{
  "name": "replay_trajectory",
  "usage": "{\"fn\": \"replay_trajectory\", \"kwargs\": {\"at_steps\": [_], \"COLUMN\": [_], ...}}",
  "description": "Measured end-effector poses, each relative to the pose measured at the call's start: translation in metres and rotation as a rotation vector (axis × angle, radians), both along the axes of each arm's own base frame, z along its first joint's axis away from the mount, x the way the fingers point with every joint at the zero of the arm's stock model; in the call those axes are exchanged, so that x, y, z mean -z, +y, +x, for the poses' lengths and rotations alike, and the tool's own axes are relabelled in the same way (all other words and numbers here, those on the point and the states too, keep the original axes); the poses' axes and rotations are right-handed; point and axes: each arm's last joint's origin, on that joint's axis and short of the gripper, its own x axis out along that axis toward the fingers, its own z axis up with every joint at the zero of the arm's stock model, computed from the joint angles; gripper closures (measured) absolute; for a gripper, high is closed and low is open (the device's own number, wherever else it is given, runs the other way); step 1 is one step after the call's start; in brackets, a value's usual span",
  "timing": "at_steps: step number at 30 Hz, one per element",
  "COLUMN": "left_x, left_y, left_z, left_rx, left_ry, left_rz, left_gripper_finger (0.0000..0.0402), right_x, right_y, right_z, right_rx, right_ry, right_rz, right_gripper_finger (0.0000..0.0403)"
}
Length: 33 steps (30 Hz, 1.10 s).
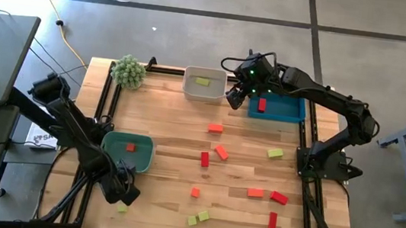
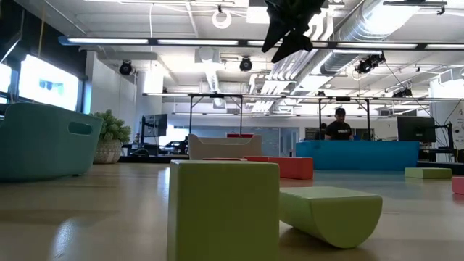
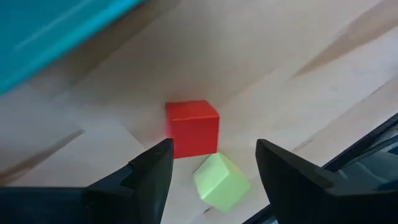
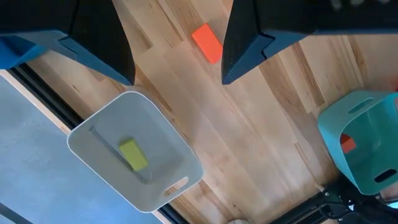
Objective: Sort & place blocks by color
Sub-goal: Put the red block into the blue bin
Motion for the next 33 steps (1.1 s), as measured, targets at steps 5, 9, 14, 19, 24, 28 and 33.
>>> {"fn": "replay_trajectory", "kwargs": {"at_steps": [5,9,14,19,24,28,33], "left_x": [0.011,0.021,0.027,0.036,0.038,0.038,0.037], "left_y": [-0.01,-0.015,-0.022,-0.023,-0.022,-0.022,-0.023], "left_z": [0.007,0.012,0.018,0.019,0.019,0.019,0.021], "left_rx": [0.015,0.022,0.021,0.023,0.028,0.05,0.077], "left_ry": [0.049,0.113,0.132,0.176,0.184,0.171,0.143], "left_rz": [0.032,0.061,0.078,0.103,0.128,0.138,0.131], "left_gripper_finger": [0.0184,0.0184,0.0184,0.0197,0.0228,0.0255,0.0281], "right_x": [0.0,0.0,0.0,0.0,0.0,0.0,0.0], "right_y": [0.0,0.0,0.0,0.0,0.0,0.0,0.0], "right_z": [0.0,0.0,0.0,0.0,0.0,0.0,0.0], "right_rx": [0.0,0.0,0.0,0.001,0.001,0.001,0.001], "right_ry": [-0.001,-0.001,-0.001,-0.002,-0.002,-0.002,-0.002], "right_rz": [-0.001,-0.001,-0.002,-0.002,-0.002,-0.002,-0.001], "right_gripper_finger": [0.0176,0.0176,0.0176,0.0176,0.0176,0.0176,0.0176]}}
